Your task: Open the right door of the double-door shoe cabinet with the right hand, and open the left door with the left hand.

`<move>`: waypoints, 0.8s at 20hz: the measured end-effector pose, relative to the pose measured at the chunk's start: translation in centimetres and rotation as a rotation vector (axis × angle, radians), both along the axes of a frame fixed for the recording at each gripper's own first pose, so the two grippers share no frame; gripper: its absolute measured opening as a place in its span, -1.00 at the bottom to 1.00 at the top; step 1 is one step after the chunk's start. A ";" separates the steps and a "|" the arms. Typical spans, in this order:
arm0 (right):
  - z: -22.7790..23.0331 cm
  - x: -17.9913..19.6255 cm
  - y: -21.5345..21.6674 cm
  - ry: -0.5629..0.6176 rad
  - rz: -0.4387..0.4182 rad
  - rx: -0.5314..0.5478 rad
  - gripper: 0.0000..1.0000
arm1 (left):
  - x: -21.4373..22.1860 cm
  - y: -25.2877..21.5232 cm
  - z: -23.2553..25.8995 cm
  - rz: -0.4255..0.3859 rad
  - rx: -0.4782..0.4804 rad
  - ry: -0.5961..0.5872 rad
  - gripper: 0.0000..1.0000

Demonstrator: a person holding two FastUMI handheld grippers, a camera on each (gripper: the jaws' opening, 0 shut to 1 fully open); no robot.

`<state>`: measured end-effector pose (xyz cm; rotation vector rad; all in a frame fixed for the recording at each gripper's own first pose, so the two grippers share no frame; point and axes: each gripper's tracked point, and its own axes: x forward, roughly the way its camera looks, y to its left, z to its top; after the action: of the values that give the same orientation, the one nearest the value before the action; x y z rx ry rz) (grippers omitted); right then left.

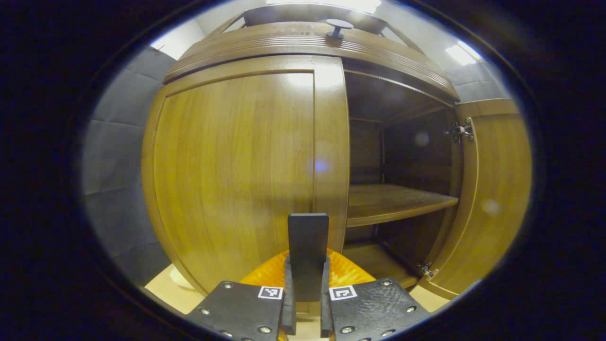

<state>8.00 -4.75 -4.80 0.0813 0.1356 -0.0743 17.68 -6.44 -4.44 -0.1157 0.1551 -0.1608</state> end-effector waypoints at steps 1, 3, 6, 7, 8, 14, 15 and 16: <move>0.2 -0.1 0.2 -0.007 0.005 0.003 0.89 | -0.4 0.0 0.1 -0.004 -0.003 -0.006 -0.64; 0.2 -0.1 0.9 -0.010 0.016 0.007 0.89 | -0.9 0.4 0.4 -0.012 0.002 -0.016 -0.67; 0.4 -0.1 2.1 -0.016 0.035 0.005 0.89 | -2.2 0.8 0.5 -0.024 0.001 -0.020 -0.59; 0.5 -0.2 2.5 -0.020 0.043 0.006 0.89 | -2.6 0.9 0.6 -0.029 0.002 -0.020 -0.54; 0.4 -0.4 2.9 -0.017 0.051 0.005 0.89 | -2.7 0.9 0.9 -0.033 -0.001 -0.019 -0.50; 0.6 -2.1 4.9 -0.019 0.083 -0.001 0.89 | -3.2 2.1 2.2 -0.031 -0.013 -0.026 -0.60; 0.5 -2.5 5.4 -0.015 0.088 0.004 0.89 | -3.2 2.2 2.4 -0.030 -0.013 -0.028 -0.60; 0.5 -2.6 5.8 -0.007 0.093 0.008 0.89 | -3.3 2.3 2.5 -0.032 -0.013 -0.028 -0.60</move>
<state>5.41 1.08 -4.35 0.0826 0.1323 0.0197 14.39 -4.18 -1.95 -0.1237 0.1285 -0.1949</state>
